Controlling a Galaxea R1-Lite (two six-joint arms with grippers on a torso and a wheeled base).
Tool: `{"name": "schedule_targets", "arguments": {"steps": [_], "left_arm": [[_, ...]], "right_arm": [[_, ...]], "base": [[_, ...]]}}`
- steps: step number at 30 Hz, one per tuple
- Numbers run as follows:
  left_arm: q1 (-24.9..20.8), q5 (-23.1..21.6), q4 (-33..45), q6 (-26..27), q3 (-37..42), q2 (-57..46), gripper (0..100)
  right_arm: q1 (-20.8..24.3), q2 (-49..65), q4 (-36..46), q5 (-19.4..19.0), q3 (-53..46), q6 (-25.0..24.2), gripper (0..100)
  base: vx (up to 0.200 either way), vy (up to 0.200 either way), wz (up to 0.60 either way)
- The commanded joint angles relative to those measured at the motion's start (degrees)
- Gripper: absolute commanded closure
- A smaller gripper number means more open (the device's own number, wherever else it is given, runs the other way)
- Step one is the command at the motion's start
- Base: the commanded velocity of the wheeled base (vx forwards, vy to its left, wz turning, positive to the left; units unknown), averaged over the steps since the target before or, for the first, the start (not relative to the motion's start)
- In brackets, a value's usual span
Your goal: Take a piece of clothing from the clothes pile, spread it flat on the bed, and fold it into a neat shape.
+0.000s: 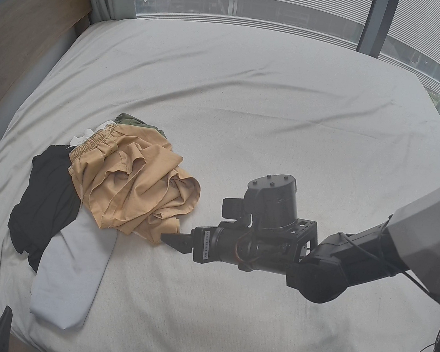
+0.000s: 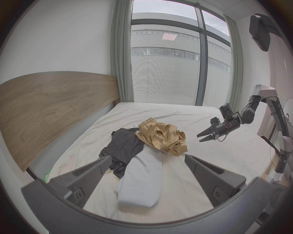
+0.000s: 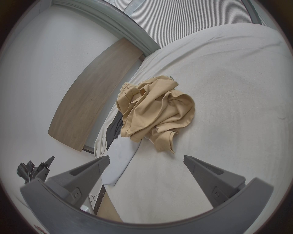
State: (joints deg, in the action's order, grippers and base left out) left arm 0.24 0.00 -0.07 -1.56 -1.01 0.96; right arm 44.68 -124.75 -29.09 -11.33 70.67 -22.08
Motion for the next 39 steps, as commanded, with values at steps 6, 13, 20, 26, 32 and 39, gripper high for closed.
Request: {"name": "schedule_targets", "arguments": {"steps": [6, 13, 20, 26, 32, 39], "left_arm": [[0.02, 0.00, -0.01, -0.02, 1.01, -0.88, 0], [0.02, 0.00, -0.01, -0.02, 1.01, -0.88, 0], [0.02, 0.00, -0.01, -0.02, 1.01, -0.88, 0], [0.02, 0.00, -0.01, -0.02, 1.01, -0.88, 0], [0.02, -0.09, -0.01, -0.02, 1.01, -0.88, 0], [0.02, -0.09, -0.01, 0.07, 1.01, -0.88, 0]], "right_arm": [[0.41, -5.77, 0.08, 0.16, 4.13, 0.02, 0], [0.67, -9.73, 0.26, 0.25, 7.64, 0.10, 0], [0.59, -12.71, 0.08, 0.25, 10.19, 0.19, 0], [0.67, -14.21, 0.43, 0.25, 13.35, 0.37, 0], [0.32, -17.37, 0.61, 0.34, 18.19, 0.37, 0], [0.67, -19.66, 0.61, 0.43, 21.09, 0.37, 0]], "base": [[0.000, 0.000, 0.00], [0.000, 0.000, 0.00], [0.000, 0.000, 0.00], [0.000, 0.000, 0.00], [0.000, 0.000, 0.00], [0.000, 0.000, 0.00]]}}
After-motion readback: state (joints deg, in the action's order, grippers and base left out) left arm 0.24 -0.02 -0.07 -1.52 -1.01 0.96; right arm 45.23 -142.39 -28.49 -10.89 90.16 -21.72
